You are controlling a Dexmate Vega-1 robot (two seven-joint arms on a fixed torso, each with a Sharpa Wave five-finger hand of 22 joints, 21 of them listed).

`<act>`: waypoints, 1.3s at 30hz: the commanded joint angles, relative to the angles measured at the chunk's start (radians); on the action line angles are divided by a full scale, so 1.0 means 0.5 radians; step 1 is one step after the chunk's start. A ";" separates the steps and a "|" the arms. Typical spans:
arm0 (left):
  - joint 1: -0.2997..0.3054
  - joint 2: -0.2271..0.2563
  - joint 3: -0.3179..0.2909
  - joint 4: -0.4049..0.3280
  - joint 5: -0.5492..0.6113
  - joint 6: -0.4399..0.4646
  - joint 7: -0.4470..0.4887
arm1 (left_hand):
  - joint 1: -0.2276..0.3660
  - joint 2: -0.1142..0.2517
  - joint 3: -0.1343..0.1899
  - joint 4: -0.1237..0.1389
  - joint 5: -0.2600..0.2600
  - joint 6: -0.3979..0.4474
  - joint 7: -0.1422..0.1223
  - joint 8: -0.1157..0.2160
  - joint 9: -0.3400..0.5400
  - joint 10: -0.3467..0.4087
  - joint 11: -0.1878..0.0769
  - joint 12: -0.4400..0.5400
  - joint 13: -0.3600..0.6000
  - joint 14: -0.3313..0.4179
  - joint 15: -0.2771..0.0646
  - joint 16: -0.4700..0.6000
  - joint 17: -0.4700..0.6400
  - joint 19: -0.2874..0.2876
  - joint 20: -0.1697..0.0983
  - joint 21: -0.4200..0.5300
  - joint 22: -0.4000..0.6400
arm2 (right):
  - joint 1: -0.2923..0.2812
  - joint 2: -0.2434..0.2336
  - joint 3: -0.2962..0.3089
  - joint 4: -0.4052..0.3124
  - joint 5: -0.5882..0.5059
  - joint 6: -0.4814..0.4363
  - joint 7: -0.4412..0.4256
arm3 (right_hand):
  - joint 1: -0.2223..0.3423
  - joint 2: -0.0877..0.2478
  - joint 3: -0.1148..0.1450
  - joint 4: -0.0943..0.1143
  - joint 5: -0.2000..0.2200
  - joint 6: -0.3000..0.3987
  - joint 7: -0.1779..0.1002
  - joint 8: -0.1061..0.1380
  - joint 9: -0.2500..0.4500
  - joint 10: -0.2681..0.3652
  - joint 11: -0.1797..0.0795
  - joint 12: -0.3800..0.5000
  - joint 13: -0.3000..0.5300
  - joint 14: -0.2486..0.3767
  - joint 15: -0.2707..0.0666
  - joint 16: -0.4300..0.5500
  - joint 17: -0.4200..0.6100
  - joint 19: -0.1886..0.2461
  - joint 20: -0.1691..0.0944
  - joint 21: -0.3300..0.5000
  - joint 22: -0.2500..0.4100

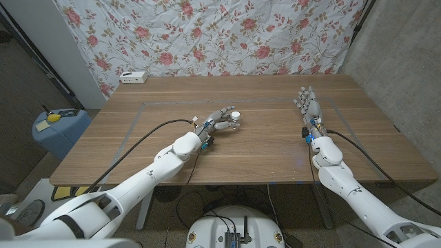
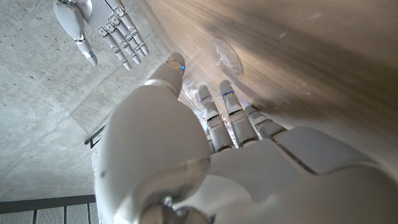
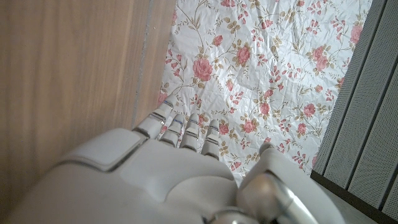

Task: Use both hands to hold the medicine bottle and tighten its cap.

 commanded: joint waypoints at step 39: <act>0.076 -0.053 -0.084 -0.154 0.062 0.043 0.326 | 0.170 0.115 -0.040 0.005 -0.028 0.255 0.129 -0.015 0.014 0.390 -0.021 0.017 0.019 0.346 -0.306 -0.006 -0.002 0.264 -0.226 0.019 0.009 | 0.045 0.031 -0.005 0.080 -0.005 0.033 0.003 | -0.014 0.003 -0.003 -0.005 0.018 0.007 0.064 0.008 0.001 0.017 0.006 0.002 0.009 0.006 -0.041 -0.002 0.006 0.011 -0.104 -0.008 0.011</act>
